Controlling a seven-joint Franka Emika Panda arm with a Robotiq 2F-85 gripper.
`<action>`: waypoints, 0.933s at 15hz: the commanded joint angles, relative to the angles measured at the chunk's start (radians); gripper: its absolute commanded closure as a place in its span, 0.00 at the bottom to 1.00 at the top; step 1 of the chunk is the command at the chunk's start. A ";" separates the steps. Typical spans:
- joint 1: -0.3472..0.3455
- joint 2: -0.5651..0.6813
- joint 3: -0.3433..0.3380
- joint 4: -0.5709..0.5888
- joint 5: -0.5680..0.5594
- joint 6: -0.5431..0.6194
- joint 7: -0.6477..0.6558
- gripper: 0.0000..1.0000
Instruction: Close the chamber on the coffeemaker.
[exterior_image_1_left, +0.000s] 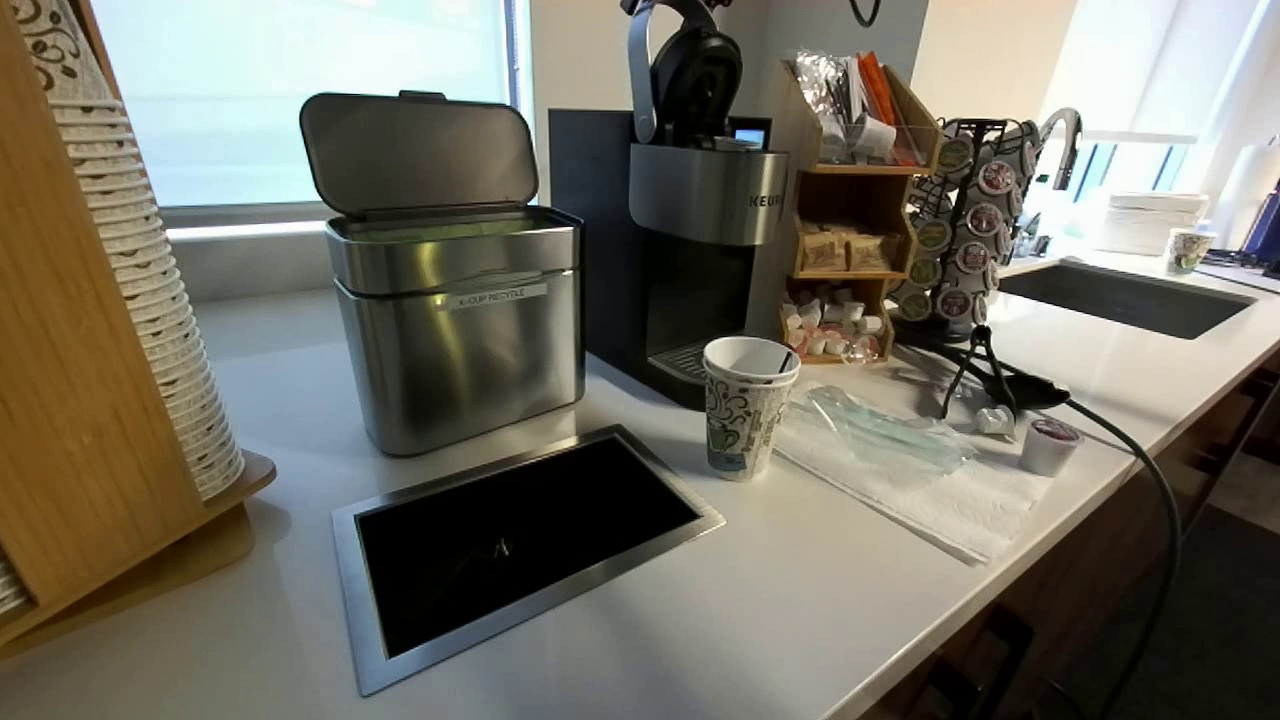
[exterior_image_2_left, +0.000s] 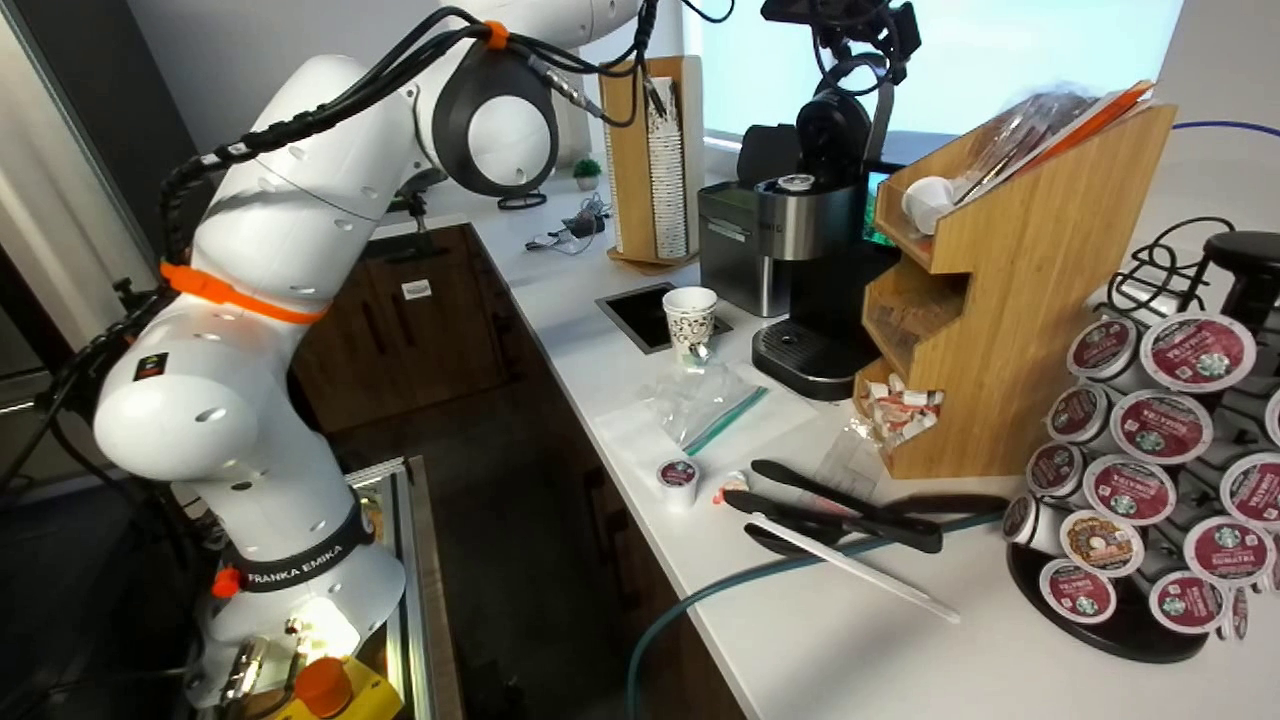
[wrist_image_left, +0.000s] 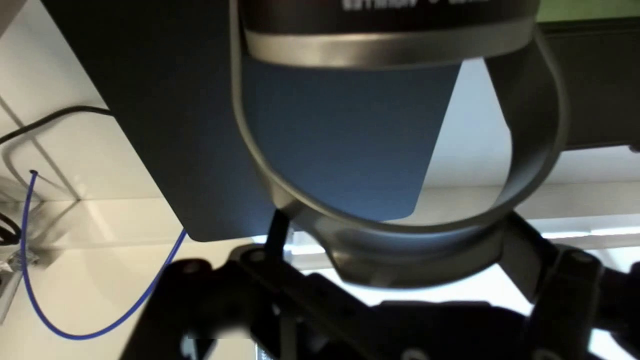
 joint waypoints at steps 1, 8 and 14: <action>-0.008 -0.050 0.006 -0.020 0.018 -0.190 0.045 0.00; 0.009 -0.108 0.024 -0.031 0.022 -0.521 0.036 0.00; 0.006 -0.100 0.055 -0.037 0.064 -0.631 0.051 0.00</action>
